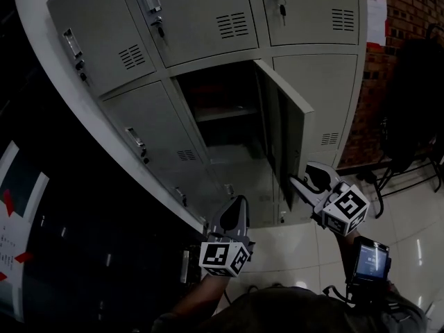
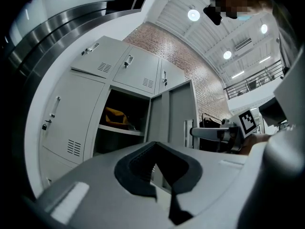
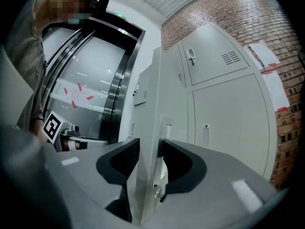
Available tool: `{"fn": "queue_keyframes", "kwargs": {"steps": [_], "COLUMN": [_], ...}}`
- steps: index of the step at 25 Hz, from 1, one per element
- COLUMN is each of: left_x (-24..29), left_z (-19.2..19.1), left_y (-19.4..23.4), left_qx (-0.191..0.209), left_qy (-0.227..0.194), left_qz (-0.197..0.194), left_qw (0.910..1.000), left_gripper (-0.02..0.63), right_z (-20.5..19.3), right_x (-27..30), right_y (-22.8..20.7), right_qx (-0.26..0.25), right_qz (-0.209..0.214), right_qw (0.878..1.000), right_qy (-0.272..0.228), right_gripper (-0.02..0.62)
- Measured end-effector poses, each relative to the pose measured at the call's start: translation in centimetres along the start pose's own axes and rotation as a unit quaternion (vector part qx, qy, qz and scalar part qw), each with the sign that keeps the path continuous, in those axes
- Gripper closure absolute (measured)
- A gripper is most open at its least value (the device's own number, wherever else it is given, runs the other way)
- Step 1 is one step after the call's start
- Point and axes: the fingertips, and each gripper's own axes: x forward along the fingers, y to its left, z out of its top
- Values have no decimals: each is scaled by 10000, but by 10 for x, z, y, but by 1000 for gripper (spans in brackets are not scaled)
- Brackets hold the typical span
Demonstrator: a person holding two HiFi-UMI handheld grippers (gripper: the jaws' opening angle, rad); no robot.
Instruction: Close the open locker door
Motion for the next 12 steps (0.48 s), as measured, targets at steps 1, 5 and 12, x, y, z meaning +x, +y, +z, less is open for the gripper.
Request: {"fn": "queue_keyframes", "kwargs": {"steps": [1,5,12], "left_x": [-1,-10,-25], "left_z": [0,2,7], "left_y": [1,9,47], "left_qx": [8,79,174], "left_qy": [-2,-5,-30], "left_qz": [32,166,350], "left_qw": [10000,9998,9992], "left_gripper": [611,611,611], "right_z": [0,2,2], "right_x": [2,12,49], "right_y": [3,19,53], "right_qx": [6,-1,-36], "right_qz": [53,282,548], "right_qw": [10000,9996,9985], "right_qy": [-5,-11,-52], "right_gripper": [446,445,456]}}
